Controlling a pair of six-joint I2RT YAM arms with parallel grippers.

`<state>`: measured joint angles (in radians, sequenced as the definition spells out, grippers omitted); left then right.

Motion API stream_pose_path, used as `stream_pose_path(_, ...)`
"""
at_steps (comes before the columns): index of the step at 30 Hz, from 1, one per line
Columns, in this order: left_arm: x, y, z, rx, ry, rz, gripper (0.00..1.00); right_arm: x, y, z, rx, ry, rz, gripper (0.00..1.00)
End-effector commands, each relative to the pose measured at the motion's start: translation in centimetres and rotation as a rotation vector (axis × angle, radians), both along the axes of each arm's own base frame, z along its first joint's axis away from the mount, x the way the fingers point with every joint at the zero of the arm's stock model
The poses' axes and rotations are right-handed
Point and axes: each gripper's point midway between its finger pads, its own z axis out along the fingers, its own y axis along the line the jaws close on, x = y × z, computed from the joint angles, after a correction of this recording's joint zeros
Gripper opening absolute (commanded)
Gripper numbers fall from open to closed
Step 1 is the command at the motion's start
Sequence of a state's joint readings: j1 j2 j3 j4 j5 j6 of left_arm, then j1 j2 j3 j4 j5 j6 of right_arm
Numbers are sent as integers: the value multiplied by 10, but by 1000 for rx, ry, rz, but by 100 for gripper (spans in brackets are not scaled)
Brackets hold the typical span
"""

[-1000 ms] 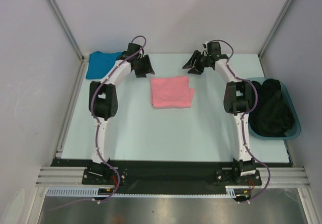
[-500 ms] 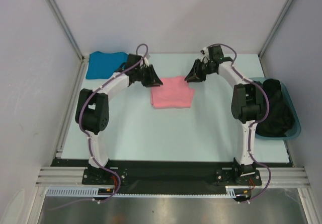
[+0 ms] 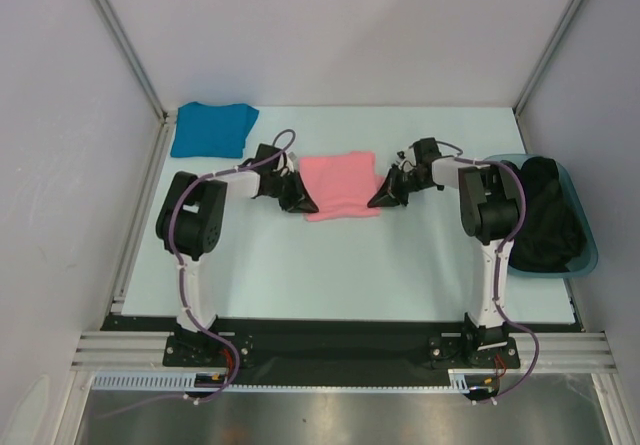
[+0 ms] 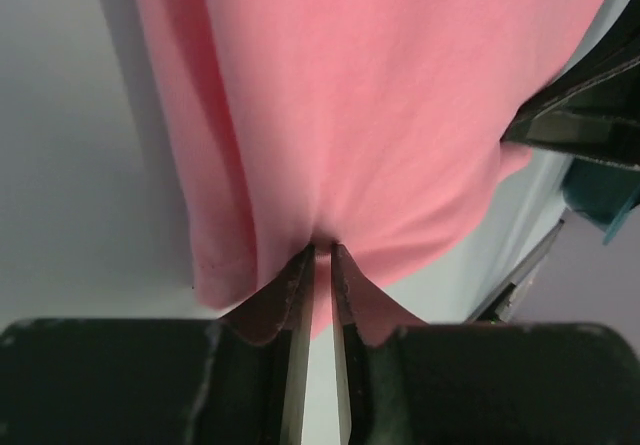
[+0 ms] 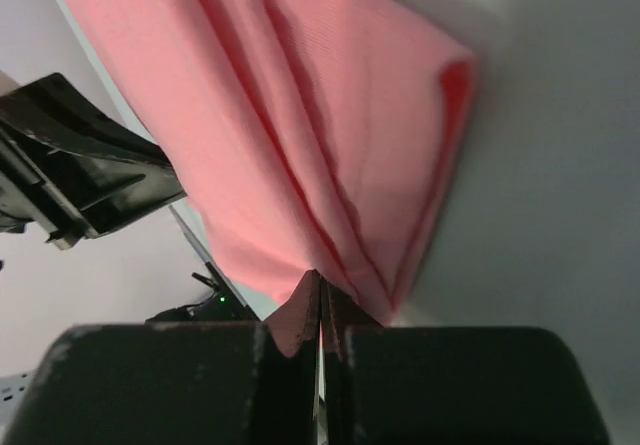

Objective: Fold and stack the t-shirts
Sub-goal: Fold the tshirt

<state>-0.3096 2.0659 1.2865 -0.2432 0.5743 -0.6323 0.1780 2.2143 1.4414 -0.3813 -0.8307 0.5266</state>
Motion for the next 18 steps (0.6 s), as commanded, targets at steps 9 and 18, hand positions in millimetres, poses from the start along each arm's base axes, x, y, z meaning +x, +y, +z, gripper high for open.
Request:
stream_pose_path(9,-37,28,14,115,-53,-93,22,-23,-22,20,-98,-88,25,0)
stream_pose_path(18,-45,58,77,210,-203,-69,33,-42,-17,63,-291,-233,132,15)
